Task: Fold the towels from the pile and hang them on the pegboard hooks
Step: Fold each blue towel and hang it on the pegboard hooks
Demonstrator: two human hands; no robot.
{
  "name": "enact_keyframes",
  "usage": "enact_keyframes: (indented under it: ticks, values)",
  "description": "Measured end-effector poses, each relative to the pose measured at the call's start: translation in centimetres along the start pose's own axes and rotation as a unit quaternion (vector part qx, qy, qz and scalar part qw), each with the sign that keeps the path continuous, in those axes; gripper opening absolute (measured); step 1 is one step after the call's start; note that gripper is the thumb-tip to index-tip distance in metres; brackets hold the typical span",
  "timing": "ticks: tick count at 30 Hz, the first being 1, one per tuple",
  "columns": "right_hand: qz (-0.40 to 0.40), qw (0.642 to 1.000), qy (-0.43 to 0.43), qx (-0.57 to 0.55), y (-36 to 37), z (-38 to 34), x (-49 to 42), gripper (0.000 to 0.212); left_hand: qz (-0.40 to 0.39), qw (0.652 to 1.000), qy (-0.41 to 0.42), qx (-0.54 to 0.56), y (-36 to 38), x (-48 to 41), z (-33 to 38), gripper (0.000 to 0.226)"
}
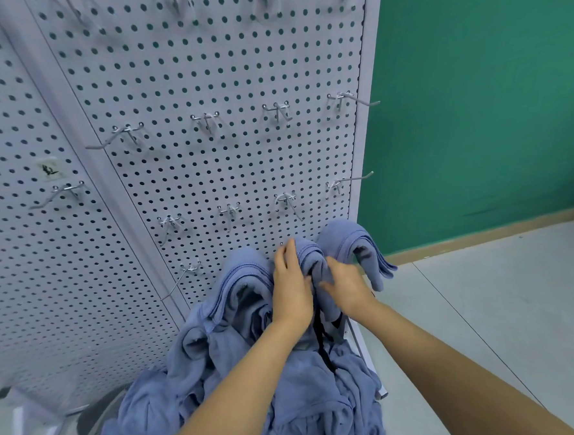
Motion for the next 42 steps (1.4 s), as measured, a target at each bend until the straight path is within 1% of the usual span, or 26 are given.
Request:
enact_keyframes:
  ticks: [3,5,8,11,15,19,22,25,27,29,31,34,36,38,40,42]
  values:
    - [0.005,0.999,-0.006,-0.033,-0.1,0.2,0.9,0.035,-0.036,0.999,-0.030,0.027,-0.3,1.1,-0.6,0.082]
    - [0.014,0.999,-0.014,-0.033,-0.6,-0.2,1.9,0.042,-0.050,0.998,-0.024,0.026,-1.2,2.0,-0.9,0.081]
    - [0.028,0.999,-0.018,0.008,-1.3,-1.7,3.9,0.051,-0.058,0.998,0.002,0.020,-3.4,3.9,-1.2,0.064]
    - [0.022,0.999,-0.030,0.024,-1.4,-4.3,6.3,0.053,-0.053,0.998,0.012,0.015,-6.8,6.3,-2.2,0.046]
    - [-0.041,0.996,-0.070,0.024,0.9,-8.5,10.3,0.044,-0.025,0.999,-0.042,0.010,-12.0,9.7,-5.5,0.033]
    - [-0.109,0.988,-0.105,-0.001,6.0,-12.1,13.8,0.031,0.009,0.995,-0.102,0.001,-16.4,13.6,-10.8,0.014]
    - [-0.154,0.982,-0.110,0.003,10.6,-13.8,15.3,0.029,0.010,0.988,-0.153,-0.004,-18.6,16.2,-14.9,0.019]
    - [-0.187,0.977,-0.102,-0.005,15.4,-14.6,16.4,0.024,0.003,0.980,-0.199,0.008,-19.6,18.5,-19.5,0.017]
    - [-0.212,0.973,-0.089,-0.005,18.5,-14.3,16.8,0.023,-0.015,0.975,-0.223,-0.006,-19.2,19.8,-22.6,0.022]
    - [-0.233,0.970,-0.071,-0.006,21.4,-13.5,16.6,0.022,-0.043,0.964,-0.261,-0.019,-18.1,20.6,-25.5,0.016]
    - [-0.255,0.965,-0.055,-0.003,24.2,-12.5,16.0,0.023,-0.066,0.954,-0.290,-0.029,-16.1,20.9,-28.1,0.019]
    - [-0.281,0.959,-0.029,0.005,27.8,-11.2,14.4,0.020,-0.129,0.941,-0.314,-0.014,-12.4,20.9,-31.2,0.021]
    - [-0.285,0.959,-0.003,0.007,29.9,-10.6,13.3,0.019,-0.163,0.935,-0.313,-0.031,-10.1,20.8,-32.6,0.033]
    - [-0.284,0.959,0.011,-0.002,31.7,-10.3,12.1,0.030,-0.170,0.935,-0.307,-0.053,-8.1,20.3,-33.8,0.046]
    - [-0.287,0.957,0.021,-0.024,33.3,-9.8,11.1,0.031,-0.158,0.938,-0.304,-0.048,-6.7,19.7,-34.6,0.051]
    - [-0.297,0.954,0.024,-0.046,34.5,-9.4,10.4,0.022,-0.127,0.944,-0.304,-0.029,-5.8,19.2,-35.3,0.040]
Point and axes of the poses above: each hand's wrist, its own x-axis away from the middle knuckle, its own y-axis out of the palm, z = x × y, the point moved 2 cm from there along -x, towards the middle knuckle, and after that the axes turned 3 degrees about -y, right-handed, at the moved point
